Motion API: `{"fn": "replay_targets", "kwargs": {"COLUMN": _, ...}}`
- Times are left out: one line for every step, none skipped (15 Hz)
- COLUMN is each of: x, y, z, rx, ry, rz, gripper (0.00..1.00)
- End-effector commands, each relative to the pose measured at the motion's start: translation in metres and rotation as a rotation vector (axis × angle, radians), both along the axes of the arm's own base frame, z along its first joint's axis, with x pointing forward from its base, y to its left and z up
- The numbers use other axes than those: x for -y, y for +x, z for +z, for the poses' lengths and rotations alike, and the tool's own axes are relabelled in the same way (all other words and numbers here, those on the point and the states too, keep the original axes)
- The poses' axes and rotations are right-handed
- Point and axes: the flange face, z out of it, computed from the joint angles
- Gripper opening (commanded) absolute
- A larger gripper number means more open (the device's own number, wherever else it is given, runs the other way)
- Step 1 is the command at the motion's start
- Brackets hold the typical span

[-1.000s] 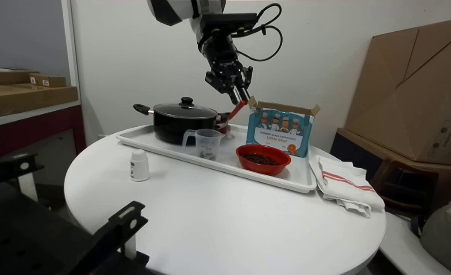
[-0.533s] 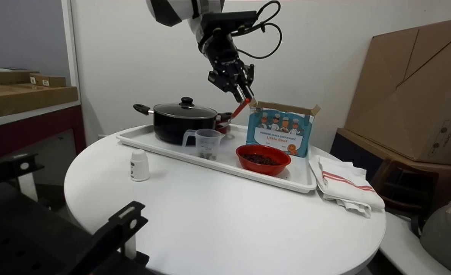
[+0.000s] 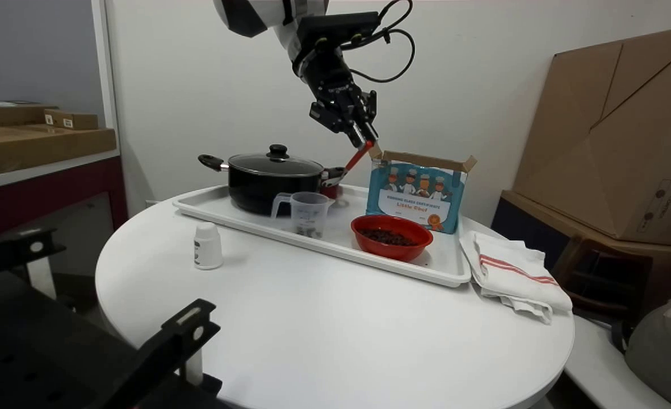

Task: Use the spoon to get the contents of the orange bowl and pour them into the colourless container

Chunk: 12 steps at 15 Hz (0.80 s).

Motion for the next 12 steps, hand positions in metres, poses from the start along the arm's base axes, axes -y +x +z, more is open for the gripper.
{"fn": "replay_targets", "kwargs": {"x": -0.007, "y": -0.006, "z": 0.008, "rx": 0.012, "ry": -0.031, "rz": 0.028, "gripper": 0.09}}
{"fn": "replay_targets", "kwargs": {"x": -0.008, "y": -0.007, "z": 0.009, "rx": 0.015, "ry": -0.039, "rz": 0.039, "gripper": 0.09}}
{"fn": "replay_targets", "kwargs": {"x": -0.008, "y": -0.007, "z": 0.009, "rx": 0.014, "ry": -0.043, "rz": 0.046, "gripper": 0.09}}
{"fn": "replay_targets", "kwargs": {"x": -0.009, "y": -0.008, "z": 0.009, "rx": 0.016, "ry": -0.049, "rz": 0.053, "gripper": 0.09}}
{"fn": "replay_targets", "kwargs": {"x": -0.01, "y": -0.008, "z": 0.01, "rx": 0.017, "ry": -0.053, "rz": 0.06, "gripper": 0.09}}
{"fn": "replay_targets", "kwargs": {"x": -0.01, "y": -0.008, "z": 0.01, "rx": 0.018, "ry": -0.058, "rz": 0.065, "gripper": 0.09}}
{"fn": "replay_targets", "kwargs": {"x": -0.01, "y": -0.009, "z": 0.011, "rx": 0.021, "ry": -0.065, "rz": 0.073, "gripper": 0.09}}
{"fn": "replay_targets", "kwargs": {"x": -0.01, "y": -0.009, "z": 0.012, "rx": 0.023, "ry": -0.07, "rz": 0.08, "gripper": 0.09}}
{"fn": "replay_targets", "kwargs": {"x": -0.01, "y": -0.01, "z": 0.014, "rx": 0.027, "ry": -0.078, "rz": 0.088, "gripper": 0.09}}
{"fn": "replay_targets", "kwargs": {"x": -0.01, "y": -0.011, "z": 0.016, "rx": 0.033, "ry": -0.085, "rz": 0.096, "gripper": 0.09}}
{"fn": "replay_targets", "kwargs": {"x": -0.01, "y": -0.011, "z": 0.018, "rx": 0.044, "ry": -0.098, "rz": 0.103, "gripper": 0.09}}
{"fn": "replay_targets", "kwargs": {"x": -0.011, "y": -0.012, "z": 0.02, "rx": 0.053, "ry": -0.107, "rz": 0.111, "gripper": 0.09}}
